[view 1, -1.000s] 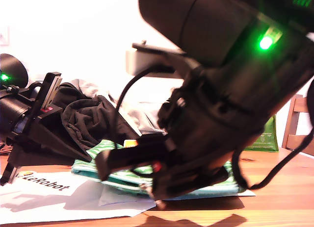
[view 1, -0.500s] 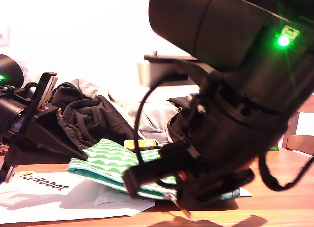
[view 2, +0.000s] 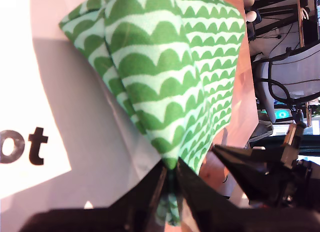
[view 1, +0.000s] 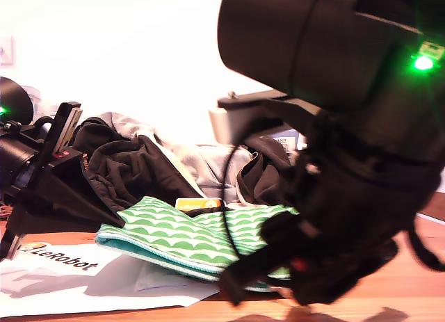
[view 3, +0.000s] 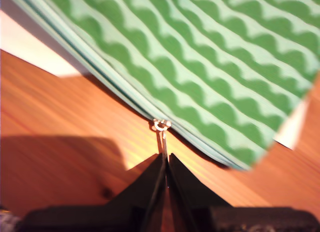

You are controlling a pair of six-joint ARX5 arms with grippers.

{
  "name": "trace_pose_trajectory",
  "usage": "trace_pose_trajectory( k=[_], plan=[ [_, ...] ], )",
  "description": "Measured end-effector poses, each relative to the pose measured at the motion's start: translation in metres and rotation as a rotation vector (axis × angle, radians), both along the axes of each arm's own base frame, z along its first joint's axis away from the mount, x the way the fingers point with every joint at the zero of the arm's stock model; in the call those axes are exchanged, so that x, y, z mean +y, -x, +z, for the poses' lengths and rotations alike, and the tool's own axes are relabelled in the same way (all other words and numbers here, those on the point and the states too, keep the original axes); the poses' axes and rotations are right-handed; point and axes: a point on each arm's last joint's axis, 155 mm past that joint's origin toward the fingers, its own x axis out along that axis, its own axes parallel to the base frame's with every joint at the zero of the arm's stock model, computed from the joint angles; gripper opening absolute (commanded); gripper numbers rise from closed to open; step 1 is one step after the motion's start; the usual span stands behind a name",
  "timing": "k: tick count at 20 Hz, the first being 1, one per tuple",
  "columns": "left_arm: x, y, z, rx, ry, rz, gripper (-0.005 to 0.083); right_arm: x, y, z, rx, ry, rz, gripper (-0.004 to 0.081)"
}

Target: Open the zipper in the zip bag in front of you

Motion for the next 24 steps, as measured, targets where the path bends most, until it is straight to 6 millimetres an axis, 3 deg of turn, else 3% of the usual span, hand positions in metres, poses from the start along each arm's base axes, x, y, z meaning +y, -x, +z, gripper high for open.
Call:
trace_pose_trajectory(
  k=[7, 13, 15, 18, 20, 22, 24],
  plan=[
    [0.0, 0.0, 0.0, -0.001, -0.001, 0.001, -0.0019, -0.032, 0.001, 0.013, -0.014, 0.094, -0.039, -0.0013],
    [0.002, -0.002, -0.001, -0.002, -0.004, 0.008, -0.0019, -0.043, 0.0, 0.014, -0.013, 0.124, -0.059, -0.0012],
    [0.004, -0.003, -0.001, -0.002, -0.007, 0.016, -0.0019, -0.042, -0.002, 0.013, -0.005, 0.106, -0.064, 0.0039],
    [0.004, -0.003, -0.001, -0.002, -0.006, 0.016, -0.0019, -0.023, 0.003, 0.011, 0.034, 0.026, -0.031, 0.0187],
    [0.004, -0.003, -0.001, -0.002, -0.005, 0.015, -0.0008, -0.017, 0.008, 0.008, 0.069, -0.001, -0.01, 0.0229],
    [0.004, -0.003, 0.0, -0.002, -0.004, 0.014, 0.0067, -0.013, 0.011, 0.006, 0.09, -0.015, 0.003, 0.0229],
    [0.004, -0.004, -0.001, -0.006, -0.007, 0.017, 0.0251, -0.008, 0.01, 0.013, 0.075, -0.036, 0.023, 0.0229]
  ],
)
